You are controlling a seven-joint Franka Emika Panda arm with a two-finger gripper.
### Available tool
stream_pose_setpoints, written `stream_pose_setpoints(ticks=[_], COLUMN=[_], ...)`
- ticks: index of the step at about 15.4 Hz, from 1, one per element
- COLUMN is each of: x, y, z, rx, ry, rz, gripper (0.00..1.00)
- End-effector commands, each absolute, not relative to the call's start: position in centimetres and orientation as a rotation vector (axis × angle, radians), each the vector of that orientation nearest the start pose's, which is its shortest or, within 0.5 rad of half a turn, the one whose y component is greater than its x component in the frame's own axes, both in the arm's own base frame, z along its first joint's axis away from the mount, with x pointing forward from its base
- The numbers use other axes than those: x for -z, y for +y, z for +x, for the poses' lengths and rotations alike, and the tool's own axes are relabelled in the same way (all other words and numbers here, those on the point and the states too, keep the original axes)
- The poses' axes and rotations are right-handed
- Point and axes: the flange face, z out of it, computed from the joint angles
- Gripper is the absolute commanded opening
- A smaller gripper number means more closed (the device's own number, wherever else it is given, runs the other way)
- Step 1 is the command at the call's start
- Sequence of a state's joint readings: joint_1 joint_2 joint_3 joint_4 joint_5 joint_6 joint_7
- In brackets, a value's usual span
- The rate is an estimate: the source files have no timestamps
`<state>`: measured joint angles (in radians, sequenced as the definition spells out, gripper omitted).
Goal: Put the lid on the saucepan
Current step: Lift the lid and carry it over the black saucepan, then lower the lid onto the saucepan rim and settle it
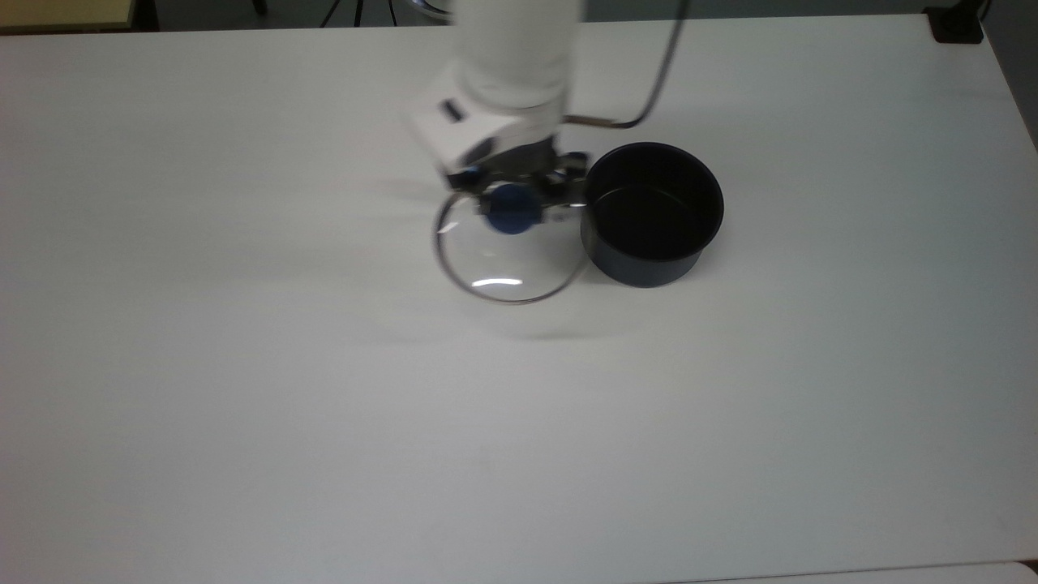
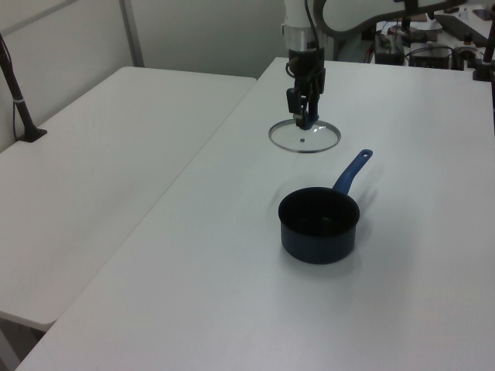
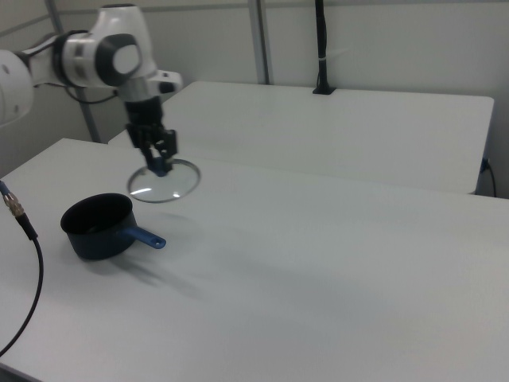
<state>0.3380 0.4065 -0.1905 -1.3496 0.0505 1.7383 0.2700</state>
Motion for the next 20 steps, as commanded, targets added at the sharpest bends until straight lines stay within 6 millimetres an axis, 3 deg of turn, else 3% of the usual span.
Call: stream_pose_setpoints(ticks=[1, 4, 10, 16, 20], x=[-50.2, -50.3, -48.2, -45.7, -44.5], y=[18.7, 22.6, 27.3, 29.6, 29.5], z=[64.4, 63.0, 60.7, 58.6, 58.6], rx=[-0.030, -0.028, -0.074, -0.157, -0.164], ry=[0.151, 0.126, 0.057, -0.009, 0.003], rz=[-3.177, -3.180, -3.230, -3.276, -3.305], gripper=[0.46, 0.46, 0.46, 0.46, 0.46])
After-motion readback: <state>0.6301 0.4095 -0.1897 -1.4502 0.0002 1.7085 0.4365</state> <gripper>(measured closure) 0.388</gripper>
